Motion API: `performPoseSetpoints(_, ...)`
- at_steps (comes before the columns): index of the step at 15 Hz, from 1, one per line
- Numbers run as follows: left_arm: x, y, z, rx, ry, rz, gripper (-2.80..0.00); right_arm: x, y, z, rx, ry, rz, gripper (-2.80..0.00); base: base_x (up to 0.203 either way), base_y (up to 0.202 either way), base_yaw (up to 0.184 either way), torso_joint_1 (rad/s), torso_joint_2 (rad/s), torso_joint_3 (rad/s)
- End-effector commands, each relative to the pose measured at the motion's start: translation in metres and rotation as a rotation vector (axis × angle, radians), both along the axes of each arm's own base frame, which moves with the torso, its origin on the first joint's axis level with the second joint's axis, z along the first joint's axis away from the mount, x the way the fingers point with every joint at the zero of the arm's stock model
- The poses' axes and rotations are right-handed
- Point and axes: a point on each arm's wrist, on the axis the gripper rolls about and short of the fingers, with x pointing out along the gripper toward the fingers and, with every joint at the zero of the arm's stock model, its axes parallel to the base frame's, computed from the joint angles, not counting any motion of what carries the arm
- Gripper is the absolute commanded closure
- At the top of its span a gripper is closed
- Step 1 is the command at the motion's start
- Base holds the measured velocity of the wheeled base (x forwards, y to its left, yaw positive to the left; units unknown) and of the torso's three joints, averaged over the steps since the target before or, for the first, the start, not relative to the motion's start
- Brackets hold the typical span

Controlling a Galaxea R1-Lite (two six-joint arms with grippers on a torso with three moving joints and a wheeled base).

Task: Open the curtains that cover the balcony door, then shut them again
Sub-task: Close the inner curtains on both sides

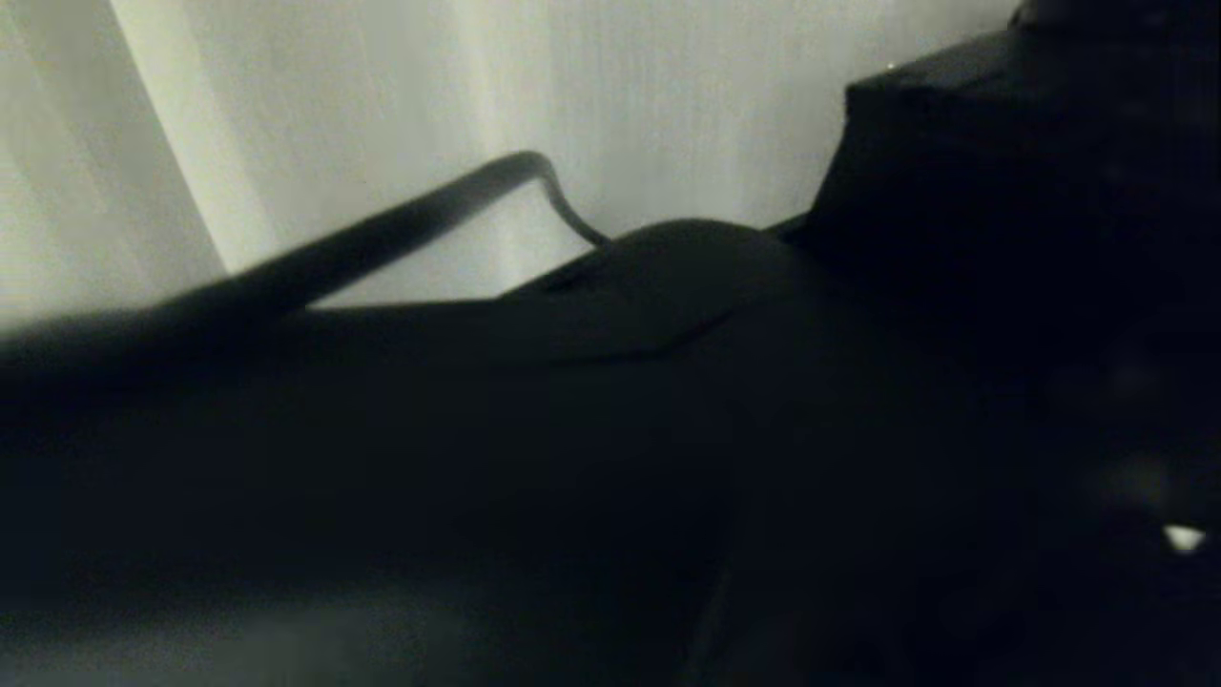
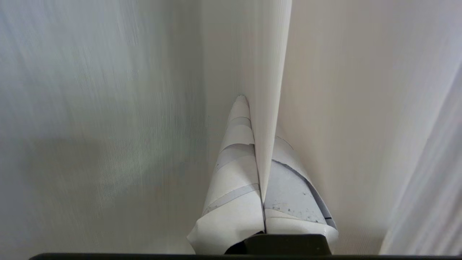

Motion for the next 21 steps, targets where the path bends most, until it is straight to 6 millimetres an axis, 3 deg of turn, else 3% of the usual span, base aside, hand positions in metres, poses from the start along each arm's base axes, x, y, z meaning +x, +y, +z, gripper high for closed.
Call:
performPoseSetpoints(1, -0.003, -0.009, -0.010, 0.021, 0.006, -0.011, 0.00, 0.000, 0.000, 0.000, -0.001, 0.002, 0.000, 0.00, 0.000, 0.000, 0.000, 0.000, 0.00, 0.000)
performPoseSetpoints(9, -0.008, -0.018, -0.022, 0.049, 0.023, 0.010, 0.00, 0.000, 0.000, 0.000, -0.001, 0.002, -0.001, 0.00, 0.000, 0.000, 0.000, 0.000, 0.00, 0.000)
performPoseSetpoints(21, -0.008, -0.001, -0.001, 0.033, -0.024, 0.046, 0.00, 0.000, 0.000, 0.000, -0.001, 0.002, 0.001, 0.00, 0.000, 0.000, 0.000, 0.000, 0.00, 0.000)
